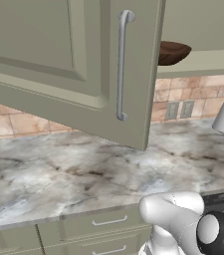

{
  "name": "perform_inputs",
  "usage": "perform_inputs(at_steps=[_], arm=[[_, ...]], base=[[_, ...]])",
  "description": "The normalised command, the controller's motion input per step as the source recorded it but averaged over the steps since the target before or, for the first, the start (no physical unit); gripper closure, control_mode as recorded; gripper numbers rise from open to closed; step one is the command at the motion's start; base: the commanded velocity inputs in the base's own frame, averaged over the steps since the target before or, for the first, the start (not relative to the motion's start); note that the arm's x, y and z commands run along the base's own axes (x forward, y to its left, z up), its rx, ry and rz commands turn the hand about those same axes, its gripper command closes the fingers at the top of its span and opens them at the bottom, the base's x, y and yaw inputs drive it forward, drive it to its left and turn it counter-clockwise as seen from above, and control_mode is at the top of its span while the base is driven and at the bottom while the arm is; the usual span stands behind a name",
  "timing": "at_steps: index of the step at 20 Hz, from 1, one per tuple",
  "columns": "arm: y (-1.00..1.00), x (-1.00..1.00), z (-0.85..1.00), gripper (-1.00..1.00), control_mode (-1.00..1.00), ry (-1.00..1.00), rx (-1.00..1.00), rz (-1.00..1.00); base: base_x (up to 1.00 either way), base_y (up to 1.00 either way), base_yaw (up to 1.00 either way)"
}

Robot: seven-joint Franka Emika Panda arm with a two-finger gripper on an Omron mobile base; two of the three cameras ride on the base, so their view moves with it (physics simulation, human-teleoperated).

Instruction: Open the cabinet. Pick the bowls from the counter and place them in the cabinet. Then close the cabinet.

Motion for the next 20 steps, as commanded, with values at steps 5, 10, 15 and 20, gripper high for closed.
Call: perform_inputs(at_steps=[5,10,15,20], arm=[[0.03,0.6,-0.23,-1.0,-1.0,0.0,0.06,0.19],[0.26,0.47,-0.4,-1.0,-1.0,0.0,0.1,0.18],[0.62,0.45,-0.32,-1.0,-1.0,0.0,0.07,0.15],[0.42,0.74,0.0,-1.0,-1.0,-0.05,0.03,0.16]], base=[[0.0,0.0,0.0],[0.0,0.0,0.0],[0.0,0.0,0.0],[0.0,0.0,0.0]])
